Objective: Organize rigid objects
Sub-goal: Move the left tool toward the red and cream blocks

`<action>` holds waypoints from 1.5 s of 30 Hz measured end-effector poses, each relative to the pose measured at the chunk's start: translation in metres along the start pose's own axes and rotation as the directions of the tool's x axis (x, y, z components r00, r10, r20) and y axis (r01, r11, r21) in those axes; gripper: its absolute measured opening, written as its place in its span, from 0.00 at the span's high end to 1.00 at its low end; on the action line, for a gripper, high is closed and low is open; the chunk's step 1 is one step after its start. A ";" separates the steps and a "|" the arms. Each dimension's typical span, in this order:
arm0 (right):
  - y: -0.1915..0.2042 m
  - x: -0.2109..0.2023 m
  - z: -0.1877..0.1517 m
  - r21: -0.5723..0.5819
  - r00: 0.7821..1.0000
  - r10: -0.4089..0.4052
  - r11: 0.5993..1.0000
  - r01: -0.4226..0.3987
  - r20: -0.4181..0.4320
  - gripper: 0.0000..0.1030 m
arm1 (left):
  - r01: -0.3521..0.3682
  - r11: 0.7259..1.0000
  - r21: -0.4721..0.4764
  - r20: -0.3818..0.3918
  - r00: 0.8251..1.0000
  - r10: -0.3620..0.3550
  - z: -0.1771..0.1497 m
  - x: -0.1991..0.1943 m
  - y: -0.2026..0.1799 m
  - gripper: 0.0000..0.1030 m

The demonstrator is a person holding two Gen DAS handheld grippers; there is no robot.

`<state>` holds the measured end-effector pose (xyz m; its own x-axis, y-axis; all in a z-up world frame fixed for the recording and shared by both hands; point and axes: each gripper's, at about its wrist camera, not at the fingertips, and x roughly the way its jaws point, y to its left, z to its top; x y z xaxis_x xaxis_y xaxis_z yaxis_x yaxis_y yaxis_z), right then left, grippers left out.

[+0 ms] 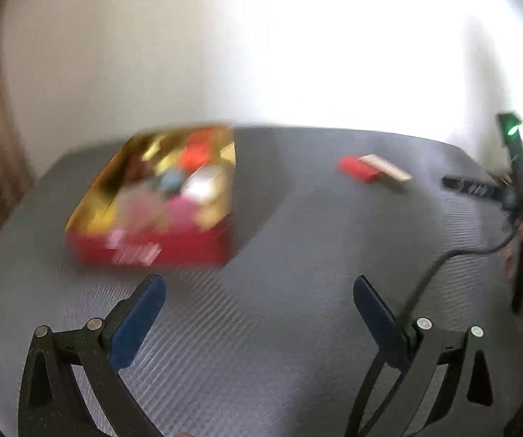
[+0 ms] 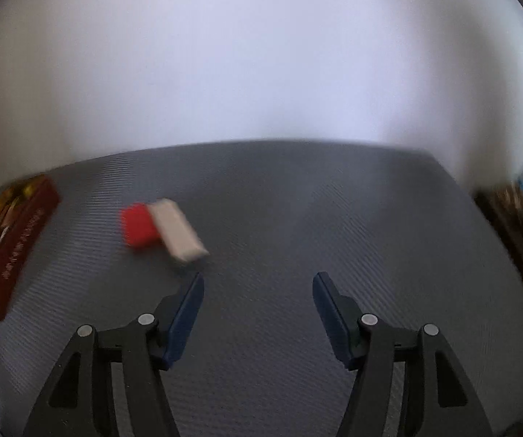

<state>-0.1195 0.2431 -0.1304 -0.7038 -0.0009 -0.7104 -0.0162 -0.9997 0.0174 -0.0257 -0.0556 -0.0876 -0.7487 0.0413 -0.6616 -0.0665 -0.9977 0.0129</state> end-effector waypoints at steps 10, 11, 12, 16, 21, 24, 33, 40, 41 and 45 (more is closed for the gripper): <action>-0.111 0.002 -0.016 0.259 0.999 0.028 0.965 -0.039 0.043 0.38 | -0.007 0.960 0.281 -0.063 0.998 0.025 0.093 0.078 -0.086 0.00; -0.126 -0.002 -0.013 0.294 0.998 0.039 0.954 -0.055 0.059 0.38 | 0.015 0.922 0.386 -0.103 0.994 0.027 0.086 0.085 -0.099 0.00; -0.148 -0.007 -0.006 0.346 0.996 0.040 0.936 -0.066 0.082 0.38 | 0.113 0.877 0.467 -0.141 0.989 -0.052 0.075 0.081 -0.108 0.00; -0.211 -0.011 0.043 0.387 0.993 0.018 0.920 -0.062 0.117 0.38 | 0.458 0.530 0.714 -0.342 0.888 -0.307 0.026 0.033 -0.132 0.00; -0.217 0.015 0.085 0.312 0.999 0.034 0.949 -0.030 -0.007 0.37 | 0.595 0.567 0.569 -0.325 0.797 -0.510 0.054 -0.031 -0.137 0.01; -0.188 0.021 0.064 0.199 0.998 0.055 0.979 -0.047 -0.032 0.37 | 0.659 0.607 0.443 -0.149 0.722 -0.676 0.085 -0.079 -0.134 0.01; -0.159 -0.011 -0.005 0.222 0.992 0.120 0.967 -0.124 0.029 0.36 | 0.108 0.991 0.081 0.075 0.991 -0.114 0.099 -0.017 -0.100 0.01; -0.121 0.012 -0.023 0.167 0.986 0.169 0.972 -0.168 0.009 0.36 | -0.045 0.996 -0.082 -0.177 0.984 0.030 0.099 0.126 -0.092 0.01; -0.119 0.017 -0.026 0.171 0.985 0.175 0.970 -0.172 -0.002 0.36 | -0.063 0.995 -0.077 -0.190 0.981 0.048 0.100 0.136 -0.095 0.01; -0.136 0.026 -0.026 0.257 0.971 0.239 0.938 -0.234 0.009 0.36 | -0.090 0.995 -0.049 -0.224 0.971 0.077 0.108 0.169 -0.113 0.01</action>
<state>-0.1177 0.3781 -0.1695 -0.6934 -0.2399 -0.6794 -0.0333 -0.9312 0.3629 -0.2156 0.0696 -0.1202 -0.5845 -0.0487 -0.8099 0.0339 -0.9988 0.0356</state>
